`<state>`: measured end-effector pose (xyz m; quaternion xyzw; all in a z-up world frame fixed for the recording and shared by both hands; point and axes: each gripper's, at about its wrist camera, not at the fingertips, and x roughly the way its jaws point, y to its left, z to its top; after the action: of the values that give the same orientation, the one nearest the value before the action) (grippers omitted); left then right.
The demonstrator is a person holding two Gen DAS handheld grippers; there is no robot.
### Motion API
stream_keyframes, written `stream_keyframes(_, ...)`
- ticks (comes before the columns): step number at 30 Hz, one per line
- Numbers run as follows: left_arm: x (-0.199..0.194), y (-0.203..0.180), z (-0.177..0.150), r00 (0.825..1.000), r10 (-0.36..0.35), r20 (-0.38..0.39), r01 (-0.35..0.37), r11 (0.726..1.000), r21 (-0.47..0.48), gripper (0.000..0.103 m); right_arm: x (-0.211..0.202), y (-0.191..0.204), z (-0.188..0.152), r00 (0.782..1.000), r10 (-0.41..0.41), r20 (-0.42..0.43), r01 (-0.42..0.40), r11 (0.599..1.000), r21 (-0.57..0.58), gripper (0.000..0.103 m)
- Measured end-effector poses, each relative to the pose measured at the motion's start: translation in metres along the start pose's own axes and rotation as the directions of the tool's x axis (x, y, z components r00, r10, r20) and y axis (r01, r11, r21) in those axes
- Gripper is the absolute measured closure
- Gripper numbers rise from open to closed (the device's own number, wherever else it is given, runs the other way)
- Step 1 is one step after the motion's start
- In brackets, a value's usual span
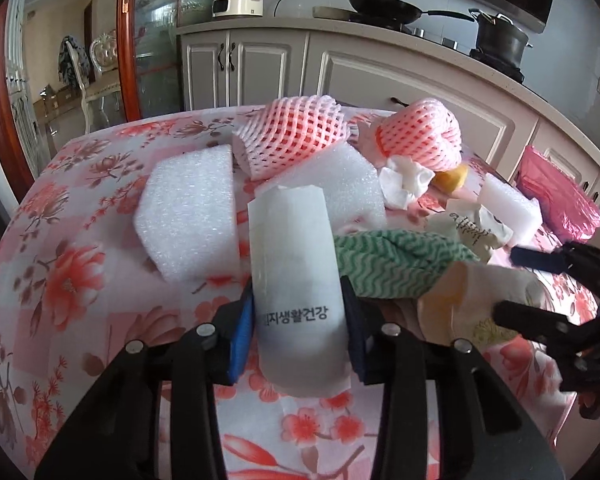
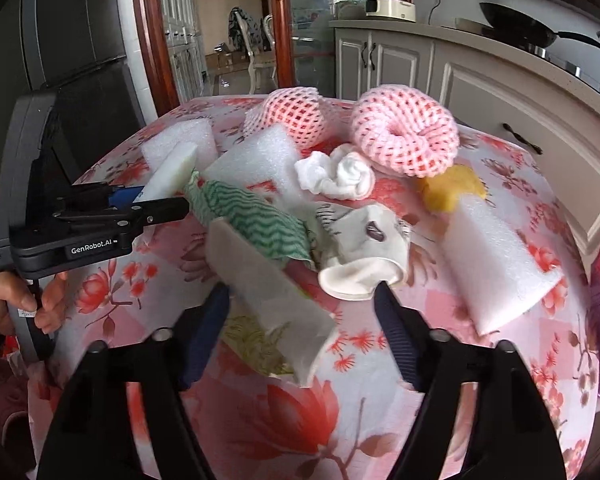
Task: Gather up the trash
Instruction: 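Grasp the white paper bag with the left tool while the right tool grasps a paper cup, then carry the paper bag and paper cup over the wastebasket and open both tools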
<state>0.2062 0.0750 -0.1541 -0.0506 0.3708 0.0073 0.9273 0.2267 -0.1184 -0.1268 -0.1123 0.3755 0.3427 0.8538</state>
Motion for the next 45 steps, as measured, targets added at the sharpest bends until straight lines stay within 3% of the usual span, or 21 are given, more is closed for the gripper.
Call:
stream_keyframes(4,-0.009,-0.001,-0.002,1.0,-0.007,0.013,0.007,1.0,0.01,0.064,-0.004,0.011,-0.006,1.0,-0.01,0.008,0.01,1.0,-0.015,0.069)
stream_keyframes(12,-0.039,-0.019,-0.008,0.996,-0.046,0.078,0.042,0.998,0.057,0.065,-0.045,0.013,-0.023,0.993,-0.066,0.099,0.059,0.995,0.079,0.07)
stream_keyframes(19,-0.064,-0.047,-0.012,0.989,-0.08,0.121,0.065,0.991,0.12,0.065,-0.081,0.013,-0.035,0.97,-0.158,0.184,0.129,0.979,0.16,0.07)
stream_keyframes(33,-0.109,-0.115,0.007,0.959,-0.177,0.222,0.124,0.965,0.233,0.065,-0.145,-0.007,-0.047,0.885,-0.344,0.314,0.232,0.91,0.343,0.07)
stream_keyframes(45,-0.105,-0.192,0.038,0.916,-0.311,0.254,0.227,0.923,0.312,0.065,-0.189,-0.049,-0.051,0.794,-0.494,0.353,0.314,0.832,0.458,0.07)
